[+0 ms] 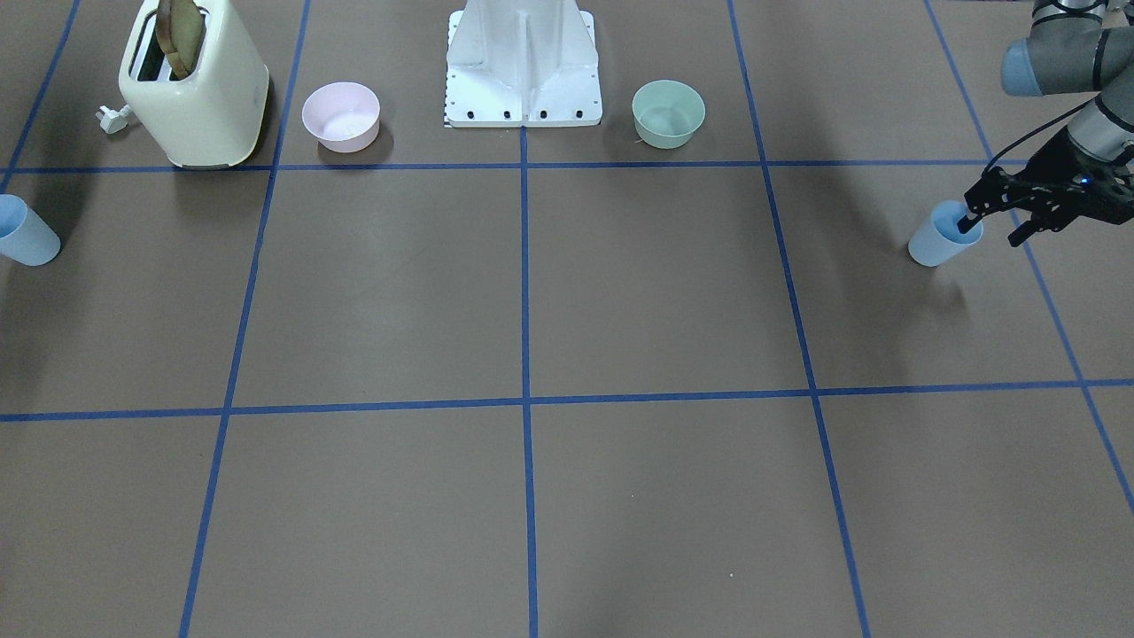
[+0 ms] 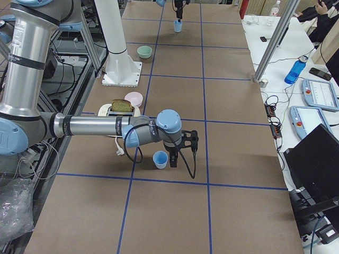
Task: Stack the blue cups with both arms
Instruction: 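Reach the left gripper down and grasp the light blue cup near it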
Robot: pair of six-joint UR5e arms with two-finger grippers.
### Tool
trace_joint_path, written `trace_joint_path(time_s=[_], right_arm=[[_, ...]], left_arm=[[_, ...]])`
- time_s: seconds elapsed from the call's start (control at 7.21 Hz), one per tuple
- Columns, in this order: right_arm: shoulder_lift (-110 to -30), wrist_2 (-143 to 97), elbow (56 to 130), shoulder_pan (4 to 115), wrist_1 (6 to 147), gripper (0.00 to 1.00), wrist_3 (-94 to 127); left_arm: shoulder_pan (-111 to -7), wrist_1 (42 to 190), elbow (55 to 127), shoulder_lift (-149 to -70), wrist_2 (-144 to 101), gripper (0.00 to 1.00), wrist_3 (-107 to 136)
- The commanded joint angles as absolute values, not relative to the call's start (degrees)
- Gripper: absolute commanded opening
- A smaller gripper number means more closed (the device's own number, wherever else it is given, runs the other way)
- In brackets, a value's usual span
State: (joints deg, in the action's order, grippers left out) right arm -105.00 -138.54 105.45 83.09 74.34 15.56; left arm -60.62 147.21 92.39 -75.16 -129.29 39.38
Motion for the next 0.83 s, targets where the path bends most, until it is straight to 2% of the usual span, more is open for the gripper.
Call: trace_joint_path(time_s=[0.0,0.28,0.42,0.69], right_arm=[[-105.47,-138.78,105.47,83.06,74.18,1.00,15.56],[-105.64,-138.95,105.38,83.06,74.27,1.00,15.56],[-105.64,-138.96,105.38,83.06,74.27,1.00,15.56],[-106.25,-138.87,105.21,82.88,74.27,1.00,15.47]], left_arm=[[-60.21,147.13,92.29,-75.23,-129.37,0.53,39.46],[-59.51,146.95,92.11,-75.67,-129.37,0.04,39.90],[-59.41,146.95,92.11,-75.67,-129.37,0.00,39.99],[-59.15,146.87,92.46,-75.85,-129.98,0.00,40.08]])
